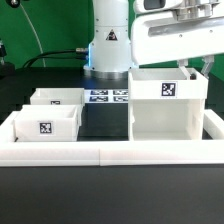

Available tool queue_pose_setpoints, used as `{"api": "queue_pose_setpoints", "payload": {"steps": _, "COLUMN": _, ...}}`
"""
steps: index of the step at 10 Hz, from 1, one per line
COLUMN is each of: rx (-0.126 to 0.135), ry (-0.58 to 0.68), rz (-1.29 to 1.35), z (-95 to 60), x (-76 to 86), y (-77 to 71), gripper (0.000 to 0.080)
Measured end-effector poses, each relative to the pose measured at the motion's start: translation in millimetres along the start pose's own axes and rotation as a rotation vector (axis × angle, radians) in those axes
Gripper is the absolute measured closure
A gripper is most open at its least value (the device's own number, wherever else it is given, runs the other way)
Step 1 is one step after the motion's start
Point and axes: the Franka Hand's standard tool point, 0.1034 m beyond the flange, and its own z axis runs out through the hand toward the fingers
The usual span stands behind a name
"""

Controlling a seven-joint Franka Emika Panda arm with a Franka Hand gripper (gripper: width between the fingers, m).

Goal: Assemble drawer

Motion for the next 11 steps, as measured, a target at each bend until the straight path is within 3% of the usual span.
{"api": "queue_pose_setpoints", "payload": {"steps": 5, "rx": 0.005, "ry": 0.01, "rz": 0.228, "z": -1.4, "x": 2.1, "y": -3.1, "gripper": 0.0755}}
{"api": "queue_pose_setpoints", "payload": {"steps": 8, "rx": 0.008, "ry": -0.006, "rz": 0.439, "z": -3.6, "x": 8.9, "y": 7.0, "gripper": 0.0755}}
{"api": "queue_pose_setpoints", "payload": {"steps": 11, "rx": 0.008, "ry": -0.03, "rz": 0.72, "z": -4.4, "x": 10.5, "y": 6.9, "gripper": 0.0755}}
